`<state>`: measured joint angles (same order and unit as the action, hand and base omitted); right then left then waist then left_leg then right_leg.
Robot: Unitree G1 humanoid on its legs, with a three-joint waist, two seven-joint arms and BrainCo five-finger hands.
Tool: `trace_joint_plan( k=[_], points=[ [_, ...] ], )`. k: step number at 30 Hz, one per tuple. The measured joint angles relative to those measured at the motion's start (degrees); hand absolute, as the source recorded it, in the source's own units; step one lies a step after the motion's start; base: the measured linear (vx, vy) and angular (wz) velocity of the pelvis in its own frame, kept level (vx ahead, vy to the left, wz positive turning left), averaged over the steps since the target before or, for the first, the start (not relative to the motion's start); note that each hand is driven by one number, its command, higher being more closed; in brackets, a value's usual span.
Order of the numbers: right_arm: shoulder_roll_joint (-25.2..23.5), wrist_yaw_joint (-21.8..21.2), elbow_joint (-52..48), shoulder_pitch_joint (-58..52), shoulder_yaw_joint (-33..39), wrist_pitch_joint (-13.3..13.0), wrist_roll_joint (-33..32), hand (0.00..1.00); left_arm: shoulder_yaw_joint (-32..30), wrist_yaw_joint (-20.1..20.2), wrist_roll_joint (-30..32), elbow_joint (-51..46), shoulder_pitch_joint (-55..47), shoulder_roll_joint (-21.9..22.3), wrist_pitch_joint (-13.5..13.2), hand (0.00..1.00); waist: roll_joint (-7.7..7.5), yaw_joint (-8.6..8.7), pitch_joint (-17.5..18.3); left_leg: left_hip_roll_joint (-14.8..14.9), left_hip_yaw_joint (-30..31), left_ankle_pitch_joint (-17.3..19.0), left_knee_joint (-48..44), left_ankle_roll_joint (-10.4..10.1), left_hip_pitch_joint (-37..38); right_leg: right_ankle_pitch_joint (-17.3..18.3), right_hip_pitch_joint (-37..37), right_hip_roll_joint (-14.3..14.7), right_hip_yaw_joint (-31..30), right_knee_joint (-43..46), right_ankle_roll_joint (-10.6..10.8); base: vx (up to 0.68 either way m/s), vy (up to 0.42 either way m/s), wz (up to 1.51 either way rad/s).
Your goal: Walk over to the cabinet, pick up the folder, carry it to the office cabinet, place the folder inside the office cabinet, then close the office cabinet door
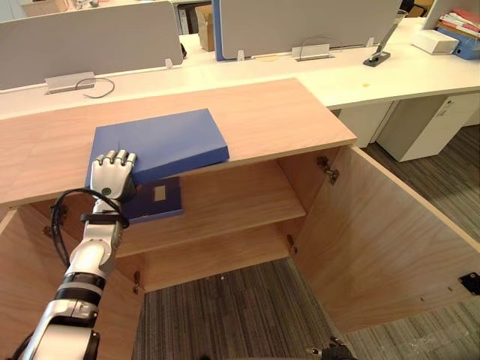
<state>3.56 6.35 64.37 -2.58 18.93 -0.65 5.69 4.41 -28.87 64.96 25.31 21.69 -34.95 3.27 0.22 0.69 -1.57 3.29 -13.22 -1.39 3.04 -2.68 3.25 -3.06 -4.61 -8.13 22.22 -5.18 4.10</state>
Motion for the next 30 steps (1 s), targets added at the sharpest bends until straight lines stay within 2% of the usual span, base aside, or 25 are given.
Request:
trace_joint_plan(
  k=[2,5,6,7,8,9,11,13,16,21,24,26,27,28,29,30],
  points=[
    [0.0,0.0,0.0,-0.2,0.0,-0.1,0.0,0.00,-0.8,0.3,-2.0,-4.6,-1.2,1.9,1.6,1.00,-0.02,-0.05,0.0,-0.1,0.1,-0.1,0.2,0.0,-0.2,0.0,0.4,0.0,-0.1,0.0,0.0,-0.03,0.011,-0.05],
    [-0.1,0.2,0.0,-1.2,0.3,0.0,-0.1,0.00,-2.3,2.0,-4.1,-27.5,-10.5,10.5,2.3,1.00,0.04,-0.04,0.1,-0.4,0.3,-0.5,0.7,0.5,-0.9,0.0,1.4,-0.2,-0.4,0.3,0.0,0.04,0.016,-0.05],
    [-0.1,0.3,0.0,-1.3,0.3,0.0,-0.1,0.00,-1.6,2.2,-4.7,-31.6,-12.7,12.5,1.8,1.00,0.01,-0.05,0.2,-0.5,0.4,-0.5,0.6,0.5,-1.2,0.0,1.6,-0.3,-0.4,0.3,0.0,0.07,0.009,-0.02],
    [-0.1,0.5,0.0,-1.5,0.4,0.1,-0.1,0.00,0.3,2.2,-5.5,-36.5,-15.6,15.8,0.7,1.00,-0.05,-0.17,0.1,-0.6,0.6,-0.5,0.6,0.5,-1.4,0.0,1.6,-0.4,-0.4,0.4,0.0,0.08,0.006,0.02],
    [-0.1,0.6,0.2,-1.5,0.5,0.5,-0.1,0.00,4.2,2.3,-7.4,-41.7,-18.9,20.0,-2.5,1.00,-0.07,-0.40,0.2,-0.6,1.1,-0.4,0.5,0.5,-1.4,0.0,1.5,-0.4,-0.4,0.4,0.0,0.08,0.004,0.04],
    [-0.2,0.6,0.3,-1.5,0.3,0.5,-0.1,0.00,5.8,2.4,-8.7,-43.2,-19.7,21.0,-4.1,1.00,-0.05,-0.48,0.2,-0.6,1.2,-0.4,0.5,0.6,-1.4,0.0,1.4,-0.4,-0.5,0.4,0.0,0.06,0.004,0.02],
    [-0.1,0.7,0.3,-1.2,-0.1,0.6,-0.4,0.00,9.4,3.6,-16.9,-47.4,-22.1,24.0,-9.4,1.00,0.07,-0.75,0.3,-0.6,1.2,-0.3,0.3,0.6,-1.3,0.0,1.4,-0.4,-0.7,0.4,0.0,0.01,0.001,-0.05],
    [-0.1,0.7,-0.1,-1.3,-0.4,0.6,-1.3,0.00,10.1,4.3,-23.5,-47.3,-23.4,25.3,-11.9,1.00,0.25,-0.62,0.5,-0.4,1.2,0.0,0.3,0.6,-1.1,0.0,1.2,-0.2,-0.7,0.4,0.0,-0.02,-0.003,-0.05],
    [-0.2,0.9,-0.3,-1.4,-0.6,0.7,-2.3,0.00,9.6,4.8,-33.1,-47.2,-25.8,26.2,-13.7,1.00,0.22,-0.64,0.6,-0.3,1.3,0.0,0.2,0.6,-1.0,0.0,1.0,-0.2,-0.7,0.4,-0.1,-0.06,0.003,0.01],
    [-0.5,1.2,-1.6,-1.8,-3.6,0.7,-3.2,0.00,6.9,6.3,-44.7,-45.6,-31.5,27.5,-14.0,1.00,0.04,-0.95,1.7,-0.3,1.5,-0.5,1.4,0.8,0.9,0.1,-0.4,-0.1,-0.3,0.4,-0.1,-0.08,0.010,0.03],
    [-1.6,1.8,-4.1,-2.2,-9.6,0.8,-7.4,0.00,5.5,7.7,-54.0,-44.9,-35.0,29.6,-14.5,1.00,-0.10,-1.25,2.0,-0.2,1.8,-1.1,1.9,0.8,0.7,0.1,-0.3,-0.1,-0.4,0.4,-0.1,-0.06,0.004,0.04],
    [-2.3,1.8,-11.3,-3.1,-14.6,0.9,-11.2,0.00,4.3,9.7,-62.5,-44.3,-36.4,30.6,-15.4,1.00,-0.22,-1.39,1.8,-0.2,1.8,-1.2,1.9,0.7,0.7,0.1,-0.3,0.0,-0.4,0.4,0.0,-0.07,-0.003,0.00],
    [-2.7,1.7,-18.4,-3.4,-17.4,0.8,-14.1,0.00,3.2,11.8,-69.5,-43.3,-36.7,30.9,-15.8,1.00,-0.24,-1.33,1.7,-0.1,1.8,-1.4,1.9,0.6,0.7,0.1,-0.2,0.1,-0.4,0.4,0.0,-0.05,-0.003,0.00],
    [-2.8,1.6,-22.5,-3.5,-18.7,0.6,-15.9,0.00,2.7,13.0,-73.9,-42.6,-36.7,31.1,-15.8,1.00,-0.32,-1.31,1.7,0.0,1.8,-1.4,1.9,0.6,0.7,0.1,-0.2,0.1,-0.4,0.4,0.0,-0.04,-0.004,0.00],
    [-2.8,0.8,-31.3,-3.6,-20.8,-0.3,-18.4,0.00,1.6,15.7,-82.5,-41.3,-37.2,31.7,-15.8,1.00,-0.35,-1.32,1.6,0.0,1.8,-1.4,1.9,0.6,0.6,0.1,-0.1,0.2,-0.4,0.4,0.0,0.00,0.000,0.00],
    [-2.9,0.3,-34.7,-3.6,-21.3,-0.8,-19.0,0.00,1.0,16.7,-85.5,-41.2,-37.7,32.1,-15.8,1.00,-0.36,-1.27,1.6,0.0,1.8,-1.4,1.9,0.6,0.4,0.1,0.1,0.2,-0.4,0.4,0.0,0.00,0.000,0.00]
  ],
)
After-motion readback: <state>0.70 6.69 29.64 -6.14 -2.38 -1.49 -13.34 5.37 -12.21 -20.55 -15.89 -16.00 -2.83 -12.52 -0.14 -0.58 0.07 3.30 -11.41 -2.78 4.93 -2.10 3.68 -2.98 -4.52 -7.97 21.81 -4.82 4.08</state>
